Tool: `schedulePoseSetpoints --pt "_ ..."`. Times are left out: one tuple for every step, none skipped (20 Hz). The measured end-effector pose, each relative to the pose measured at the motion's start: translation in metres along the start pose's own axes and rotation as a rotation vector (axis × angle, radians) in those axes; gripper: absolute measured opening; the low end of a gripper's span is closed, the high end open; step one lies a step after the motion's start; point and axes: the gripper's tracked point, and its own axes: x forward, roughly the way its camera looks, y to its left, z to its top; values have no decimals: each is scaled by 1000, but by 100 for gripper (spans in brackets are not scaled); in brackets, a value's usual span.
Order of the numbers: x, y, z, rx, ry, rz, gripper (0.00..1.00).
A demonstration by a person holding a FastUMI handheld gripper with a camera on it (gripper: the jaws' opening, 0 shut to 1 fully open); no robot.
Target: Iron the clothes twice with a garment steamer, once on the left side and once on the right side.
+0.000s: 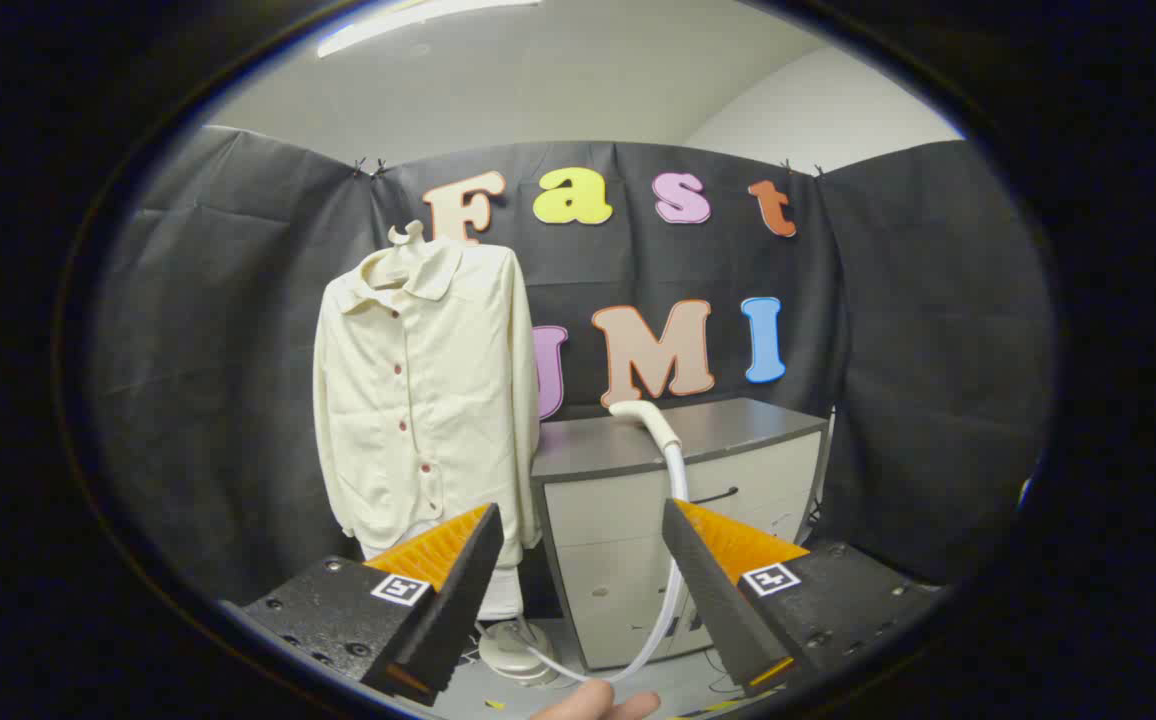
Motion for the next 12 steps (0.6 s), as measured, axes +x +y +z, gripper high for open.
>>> schedulePoseSetpoints --pt "1 0 2 4 -4 -3 98" --pt "2 -2 6 8 -12 -7 98" --pt "3 -3 9 12 -17 -11 98" --pt "5 -2 10 16 -22 -9 98" --pt "6 -1 12 13 -27 -9 98" --pt "7 -2 12 10 -29 -8 98" --pt "9 -2 11 10 -26 -8 98" --pt "11 -3 9 10 -23 -11 97" --pt "13 -3 9 13 -18 -7 98" --pt "17 -3 9 13 -17 -8 98" --pt "18 -3 9 13 -14 -8 97" --pt "20 -2 10 9 -17 -6 97"
